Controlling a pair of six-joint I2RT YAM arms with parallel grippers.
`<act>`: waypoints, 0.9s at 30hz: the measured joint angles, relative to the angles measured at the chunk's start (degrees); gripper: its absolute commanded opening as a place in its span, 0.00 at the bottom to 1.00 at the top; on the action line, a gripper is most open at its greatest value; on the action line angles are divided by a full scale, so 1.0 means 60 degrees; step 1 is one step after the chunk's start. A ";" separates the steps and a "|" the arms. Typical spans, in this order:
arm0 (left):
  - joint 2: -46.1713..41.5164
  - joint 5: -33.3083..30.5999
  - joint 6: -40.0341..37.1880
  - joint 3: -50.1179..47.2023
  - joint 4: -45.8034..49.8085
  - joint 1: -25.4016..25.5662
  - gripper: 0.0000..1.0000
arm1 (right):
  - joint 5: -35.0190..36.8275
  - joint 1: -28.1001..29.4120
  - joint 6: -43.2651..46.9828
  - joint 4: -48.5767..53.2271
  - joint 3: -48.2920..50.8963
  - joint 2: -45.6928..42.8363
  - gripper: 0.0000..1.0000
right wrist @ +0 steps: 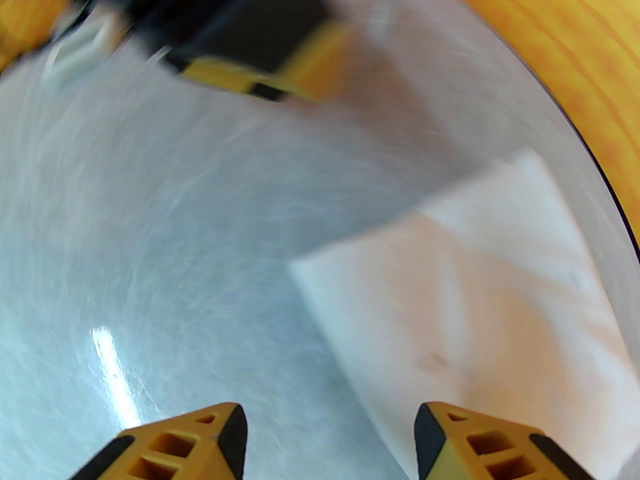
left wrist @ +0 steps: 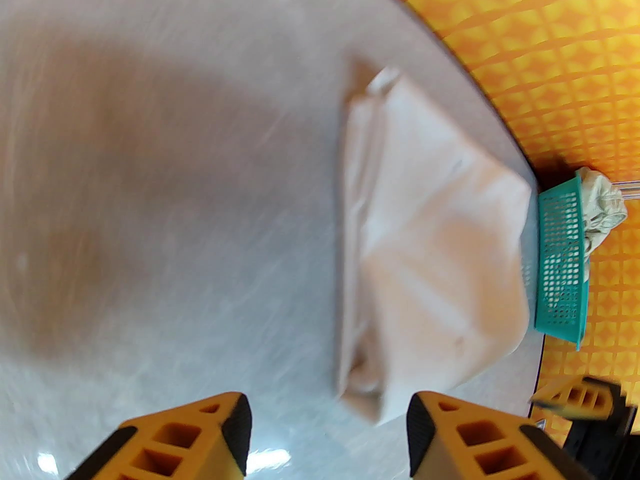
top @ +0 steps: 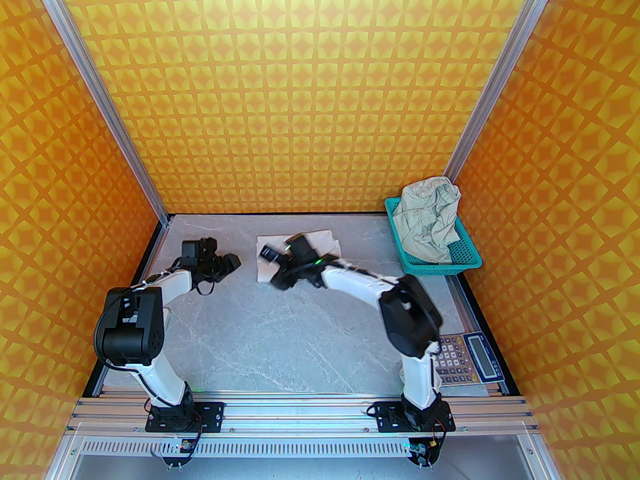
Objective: Fold and stack the mixed laundry pile
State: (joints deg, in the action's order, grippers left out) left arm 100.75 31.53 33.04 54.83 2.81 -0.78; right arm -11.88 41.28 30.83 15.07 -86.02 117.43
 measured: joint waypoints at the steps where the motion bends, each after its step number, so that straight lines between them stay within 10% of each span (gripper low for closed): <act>1: 0.0000 0.0040 0.0036 -0.0095 -0.0040 -0.0007 0.56 | 0.0029 0.0044 0.0266 0.0000 -0.0186 0.0251 0.58; 19: 0.0018 0.0361 0.1461 -0.0382 -0.1005 -0.0291 0.57 | 0.0415 0.0182 0.2787 0.0965 -0.2816 0.2710 0.48; 27: 0.0149 0.0353 0.2004 -0.0382 -0.1173 -0.0291 0.57 | 0.0747 0.0189 0.2991 0.0882 -0.3104 0.2951 0.00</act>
State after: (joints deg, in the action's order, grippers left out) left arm 101.65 33.65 45.06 52.53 -4.23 -2.52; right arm -7.40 42.41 48.77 20.36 -104.64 135.13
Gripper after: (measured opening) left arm 0.570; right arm 0.086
